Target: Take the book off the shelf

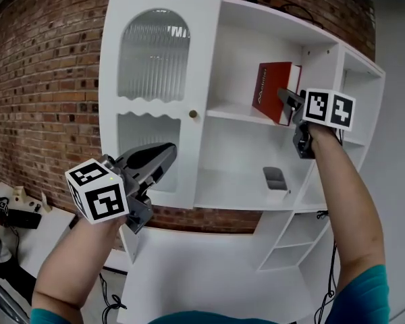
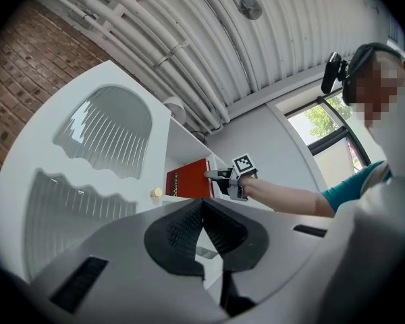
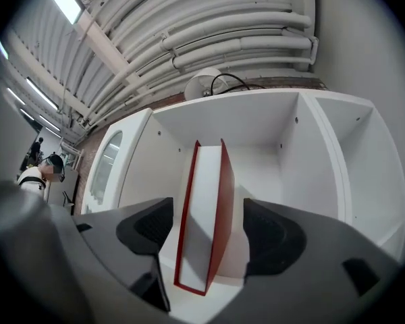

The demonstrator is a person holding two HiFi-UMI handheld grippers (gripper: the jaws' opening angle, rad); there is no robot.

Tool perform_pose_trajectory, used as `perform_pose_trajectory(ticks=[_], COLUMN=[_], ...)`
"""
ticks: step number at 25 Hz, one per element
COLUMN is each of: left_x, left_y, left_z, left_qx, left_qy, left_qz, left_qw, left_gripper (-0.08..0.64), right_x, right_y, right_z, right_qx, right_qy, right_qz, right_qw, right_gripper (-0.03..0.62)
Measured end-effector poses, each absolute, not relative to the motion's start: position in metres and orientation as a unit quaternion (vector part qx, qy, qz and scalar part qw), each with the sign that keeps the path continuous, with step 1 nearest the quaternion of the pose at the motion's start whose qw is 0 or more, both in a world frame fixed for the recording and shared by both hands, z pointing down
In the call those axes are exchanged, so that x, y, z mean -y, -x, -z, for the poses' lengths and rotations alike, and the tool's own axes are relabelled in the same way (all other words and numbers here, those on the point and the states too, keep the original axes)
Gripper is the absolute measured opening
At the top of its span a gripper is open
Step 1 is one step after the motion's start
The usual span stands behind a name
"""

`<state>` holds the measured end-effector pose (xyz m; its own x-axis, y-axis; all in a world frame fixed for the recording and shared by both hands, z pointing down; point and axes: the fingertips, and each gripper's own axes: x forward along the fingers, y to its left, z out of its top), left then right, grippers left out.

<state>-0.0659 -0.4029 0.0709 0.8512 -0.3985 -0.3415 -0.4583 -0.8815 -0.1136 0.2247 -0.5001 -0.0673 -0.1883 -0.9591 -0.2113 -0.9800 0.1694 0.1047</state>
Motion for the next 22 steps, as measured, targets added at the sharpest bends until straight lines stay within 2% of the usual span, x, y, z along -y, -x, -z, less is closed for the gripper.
perform_pose_trajectory(ticks=[13,22], left_x=[0.413,0.411], left_y=[0.060,0.066], left_z=[-0.013,-0.004], left_qx=[-0.208,-0.212], left_qy=[0.959,0.958], left_qz=[-0.146,-0.139], left_qw=[0.124,0.137], left_gripper=[0.015,0.015], right_x=[0.559,0.570], right_y=[-0.226,-0.226], right_z=[0.074,0.075], right_qx=[-0.726,-0.717], right_qy=[0.683,0.694], right_qz=[-0.079,-0.067], right_qw=[0.016,-0.005], right_gripper=[0.296,0.296])
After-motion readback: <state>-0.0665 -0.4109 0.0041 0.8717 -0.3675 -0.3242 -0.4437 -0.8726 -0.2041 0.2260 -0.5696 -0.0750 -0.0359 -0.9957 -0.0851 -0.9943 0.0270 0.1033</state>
